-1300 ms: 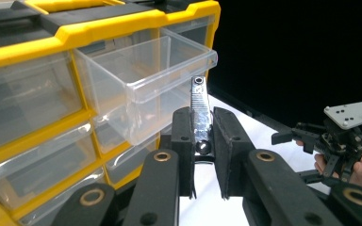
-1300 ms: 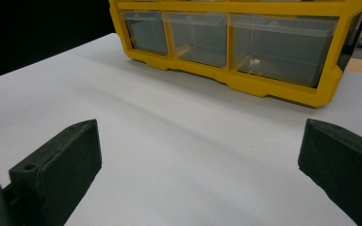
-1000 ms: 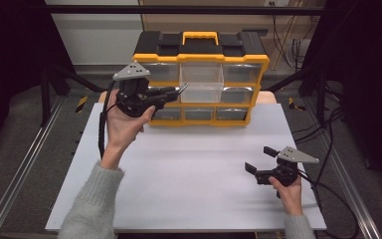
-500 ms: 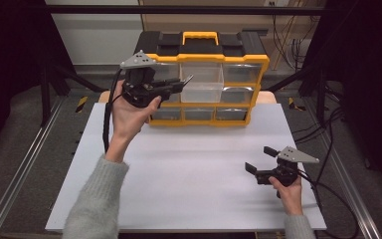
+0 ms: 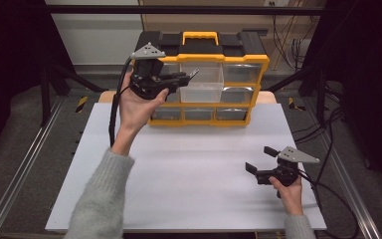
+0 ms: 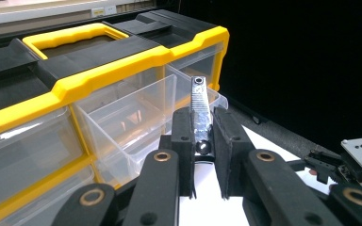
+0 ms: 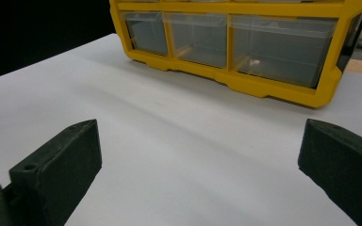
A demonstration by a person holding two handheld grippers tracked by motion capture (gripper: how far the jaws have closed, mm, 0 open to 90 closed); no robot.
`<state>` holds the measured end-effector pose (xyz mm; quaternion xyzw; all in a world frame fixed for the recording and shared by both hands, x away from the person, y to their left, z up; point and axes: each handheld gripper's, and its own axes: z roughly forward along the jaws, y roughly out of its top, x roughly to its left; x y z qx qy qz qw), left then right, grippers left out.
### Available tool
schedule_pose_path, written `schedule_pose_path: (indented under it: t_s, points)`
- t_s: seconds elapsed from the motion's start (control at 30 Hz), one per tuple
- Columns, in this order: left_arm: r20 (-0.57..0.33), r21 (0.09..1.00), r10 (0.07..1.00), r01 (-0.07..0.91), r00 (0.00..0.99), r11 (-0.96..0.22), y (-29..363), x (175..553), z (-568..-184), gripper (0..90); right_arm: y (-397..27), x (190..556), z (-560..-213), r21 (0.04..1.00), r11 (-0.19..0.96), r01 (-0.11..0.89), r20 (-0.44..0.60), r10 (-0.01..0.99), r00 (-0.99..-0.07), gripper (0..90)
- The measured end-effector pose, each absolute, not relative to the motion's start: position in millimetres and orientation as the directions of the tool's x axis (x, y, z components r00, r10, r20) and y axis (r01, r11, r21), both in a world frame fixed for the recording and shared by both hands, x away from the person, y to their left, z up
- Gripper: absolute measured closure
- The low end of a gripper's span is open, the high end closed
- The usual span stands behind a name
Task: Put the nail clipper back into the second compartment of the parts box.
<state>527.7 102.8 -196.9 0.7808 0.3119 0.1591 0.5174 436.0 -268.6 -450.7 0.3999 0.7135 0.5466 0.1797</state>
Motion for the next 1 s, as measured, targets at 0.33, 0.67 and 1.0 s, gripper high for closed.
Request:
schedule_pose_path:
  t_s: [0.33,0.67,1.0]
  points:
    - [-0.057,0.898,0.660,0.328,0.749,-0.295,94,539,-197,78.9,-269,436,-451,0.923,0.081,0.376,0.184,0.766,-0.616,0.8]
    - [-0.059,0.888,0.675,0.347,0.735,-0.300,88,557,-202,78.9,-268,436,-451,0.923,0.082,0.376,0.183,0.766,-0.617,0.9]
    - [-0.057,0.878,0.692,0.367,0.719,-0.308,87,572,-209,78.9,-268,436,-451,0.923,0.084,0.375,0.182,0.764,-0.619,0.9]
